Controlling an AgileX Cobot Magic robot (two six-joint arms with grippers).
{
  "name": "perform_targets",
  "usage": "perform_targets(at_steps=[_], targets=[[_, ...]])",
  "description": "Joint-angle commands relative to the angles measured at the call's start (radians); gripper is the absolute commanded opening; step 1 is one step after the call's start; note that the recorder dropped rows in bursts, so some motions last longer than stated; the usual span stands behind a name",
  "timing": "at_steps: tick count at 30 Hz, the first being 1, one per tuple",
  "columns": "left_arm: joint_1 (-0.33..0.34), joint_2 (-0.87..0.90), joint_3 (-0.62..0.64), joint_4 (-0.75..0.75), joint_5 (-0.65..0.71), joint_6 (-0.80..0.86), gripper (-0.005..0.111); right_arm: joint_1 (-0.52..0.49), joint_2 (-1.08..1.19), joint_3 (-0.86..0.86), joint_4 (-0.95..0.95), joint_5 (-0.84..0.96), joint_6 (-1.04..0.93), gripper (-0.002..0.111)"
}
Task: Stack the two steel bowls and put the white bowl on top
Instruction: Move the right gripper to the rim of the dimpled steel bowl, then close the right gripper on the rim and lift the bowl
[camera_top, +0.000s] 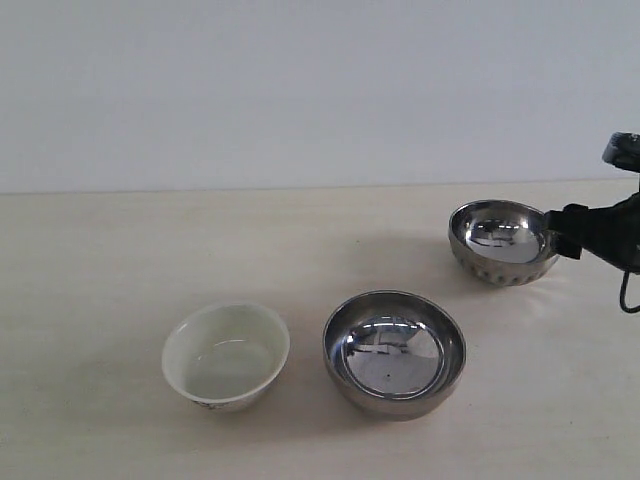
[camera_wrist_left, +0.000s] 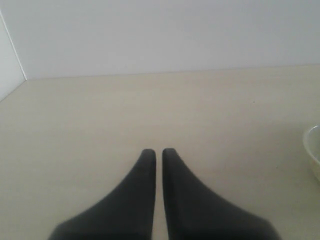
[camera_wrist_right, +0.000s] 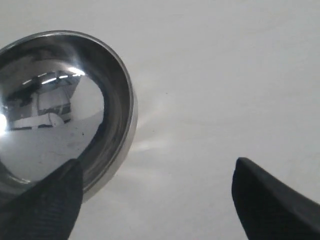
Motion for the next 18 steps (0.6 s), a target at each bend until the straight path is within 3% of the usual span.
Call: perform_targets(at_steps=[1,7,18], targets=[[0.004,-0.004,0.004,0.001,0.001,-0.008,0.004,-0.008,0.036,-0.005,-0.009,-0.11,0.013,0.073],[0.004,-0.004,0.004,0.001,0.001,-0.008,0.004,-0.008,0.101,-0.008,-0.009,-0.204,0.027,0.073],[0.004,-0.004,0.004,0.001,0.001,-0.008,0.004,0.054,0.244,-0.175,-0.009,-0.056,0.003,0.07]])
